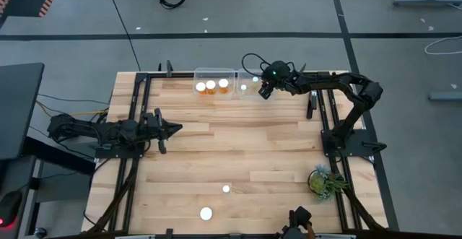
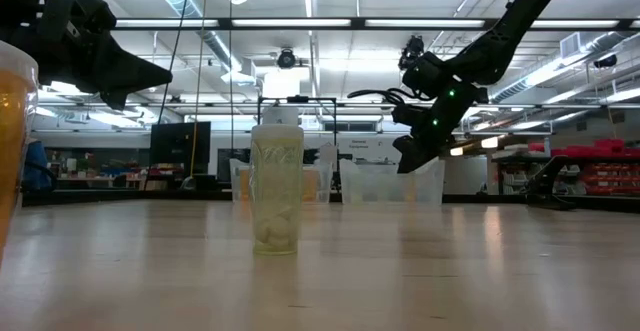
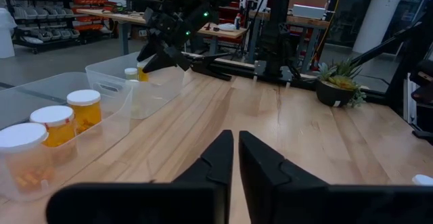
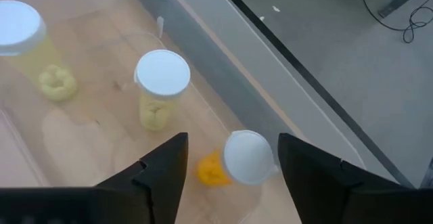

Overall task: Pick and place medicine bottles into bin by pill shape (circle, oval)
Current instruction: Put the yellow pill bottle into the right transparent bin

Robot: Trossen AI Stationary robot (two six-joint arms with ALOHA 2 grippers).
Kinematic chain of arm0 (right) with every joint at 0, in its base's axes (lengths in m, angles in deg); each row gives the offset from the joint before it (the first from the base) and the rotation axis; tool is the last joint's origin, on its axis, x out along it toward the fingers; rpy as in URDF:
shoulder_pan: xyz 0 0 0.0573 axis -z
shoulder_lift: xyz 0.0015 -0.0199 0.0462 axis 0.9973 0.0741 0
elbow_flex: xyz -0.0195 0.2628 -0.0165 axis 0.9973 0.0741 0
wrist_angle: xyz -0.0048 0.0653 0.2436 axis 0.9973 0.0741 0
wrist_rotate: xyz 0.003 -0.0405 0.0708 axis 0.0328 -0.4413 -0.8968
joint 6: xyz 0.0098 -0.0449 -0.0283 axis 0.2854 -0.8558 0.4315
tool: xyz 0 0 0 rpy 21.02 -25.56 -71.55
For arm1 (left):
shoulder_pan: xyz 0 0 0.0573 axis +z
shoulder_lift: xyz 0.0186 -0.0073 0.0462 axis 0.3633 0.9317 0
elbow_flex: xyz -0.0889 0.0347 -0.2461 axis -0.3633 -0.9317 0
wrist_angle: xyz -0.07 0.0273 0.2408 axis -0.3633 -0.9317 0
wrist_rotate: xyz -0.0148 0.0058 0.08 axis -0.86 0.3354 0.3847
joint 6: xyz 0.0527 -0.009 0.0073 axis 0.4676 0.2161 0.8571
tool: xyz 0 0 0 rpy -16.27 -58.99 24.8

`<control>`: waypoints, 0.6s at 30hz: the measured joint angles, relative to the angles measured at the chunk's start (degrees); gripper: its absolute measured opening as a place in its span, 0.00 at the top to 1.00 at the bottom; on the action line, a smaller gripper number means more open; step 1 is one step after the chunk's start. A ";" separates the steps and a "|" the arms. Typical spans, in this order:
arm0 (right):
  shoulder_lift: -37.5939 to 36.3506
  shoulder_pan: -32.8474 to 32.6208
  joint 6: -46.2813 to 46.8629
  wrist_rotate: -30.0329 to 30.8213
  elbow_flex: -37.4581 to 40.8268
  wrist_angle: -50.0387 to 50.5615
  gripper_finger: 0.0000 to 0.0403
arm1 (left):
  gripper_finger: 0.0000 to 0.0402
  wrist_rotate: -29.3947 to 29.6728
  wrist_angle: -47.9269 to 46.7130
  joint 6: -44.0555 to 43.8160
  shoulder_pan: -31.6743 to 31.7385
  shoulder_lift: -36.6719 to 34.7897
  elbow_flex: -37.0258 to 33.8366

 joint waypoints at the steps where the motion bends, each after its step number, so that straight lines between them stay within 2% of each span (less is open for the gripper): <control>1: 0.00 0.00 0.02 0.00 0.00 0.00 0.40 | 0.91 0.00 0.00 0.01 0.01 0.00 0.00; 10: -1.20 -0.15 -0.23 0.00 0.00 0.76 0.38 | 0.93 -0.01 0.00 0.02 0.01 0.00 -0.02; 18: -11.69 -3.16 0.75 -0.07 0.00 4.66 0.38 | 0.94 -0.01 0.00 0.00 0.01 0.00 0.00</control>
